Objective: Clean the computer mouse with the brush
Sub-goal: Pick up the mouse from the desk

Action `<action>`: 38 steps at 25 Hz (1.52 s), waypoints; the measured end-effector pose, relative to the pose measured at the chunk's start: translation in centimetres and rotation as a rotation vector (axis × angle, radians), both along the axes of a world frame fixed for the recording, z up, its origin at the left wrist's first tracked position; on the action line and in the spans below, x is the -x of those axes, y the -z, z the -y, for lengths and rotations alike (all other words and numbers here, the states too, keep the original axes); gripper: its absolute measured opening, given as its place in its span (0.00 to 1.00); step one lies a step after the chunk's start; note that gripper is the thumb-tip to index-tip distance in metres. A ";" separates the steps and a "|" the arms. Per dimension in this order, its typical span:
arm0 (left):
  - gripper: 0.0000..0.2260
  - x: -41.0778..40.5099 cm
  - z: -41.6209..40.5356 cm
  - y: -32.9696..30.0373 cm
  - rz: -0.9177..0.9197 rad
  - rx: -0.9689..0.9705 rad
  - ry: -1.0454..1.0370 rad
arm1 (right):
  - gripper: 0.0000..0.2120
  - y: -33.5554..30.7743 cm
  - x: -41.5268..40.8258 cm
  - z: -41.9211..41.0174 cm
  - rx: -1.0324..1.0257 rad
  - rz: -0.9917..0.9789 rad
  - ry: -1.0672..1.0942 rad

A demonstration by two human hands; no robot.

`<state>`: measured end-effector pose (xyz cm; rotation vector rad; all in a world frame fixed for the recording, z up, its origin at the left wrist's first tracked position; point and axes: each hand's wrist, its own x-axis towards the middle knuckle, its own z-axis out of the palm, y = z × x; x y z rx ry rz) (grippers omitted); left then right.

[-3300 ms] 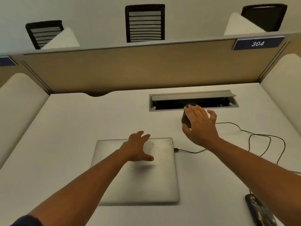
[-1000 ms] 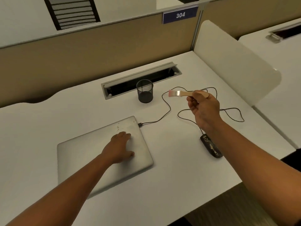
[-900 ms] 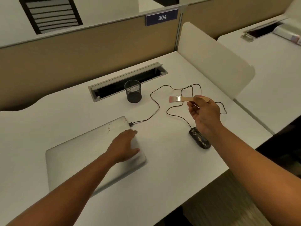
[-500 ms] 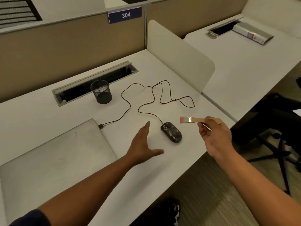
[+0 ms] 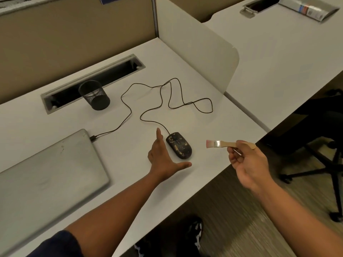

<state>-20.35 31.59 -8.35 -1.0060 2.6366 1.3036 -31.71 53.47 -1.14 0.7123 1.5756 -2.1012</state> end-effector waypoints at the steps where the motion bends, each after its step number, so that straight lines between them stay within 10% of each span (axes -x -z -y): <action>1: 0.72 0.3 -0.1 0.2 -0.005 0.010 -0.009 | 0.05 0.1 0.3 -0.2 0.003 0.001 -0.011; 20: 0.68 1.5 -0.4 0.4 -0.066 0.017 0.004 | 0.08 1.6 1.6 -1.1 0.091 0.056 -0.013; 38: 0.68 -7.0 -2.1 -8.2 -0.172 -0.033 0.766 | 0.03 -3.8 -14.9 -5.9 0.240 -0.005 0.371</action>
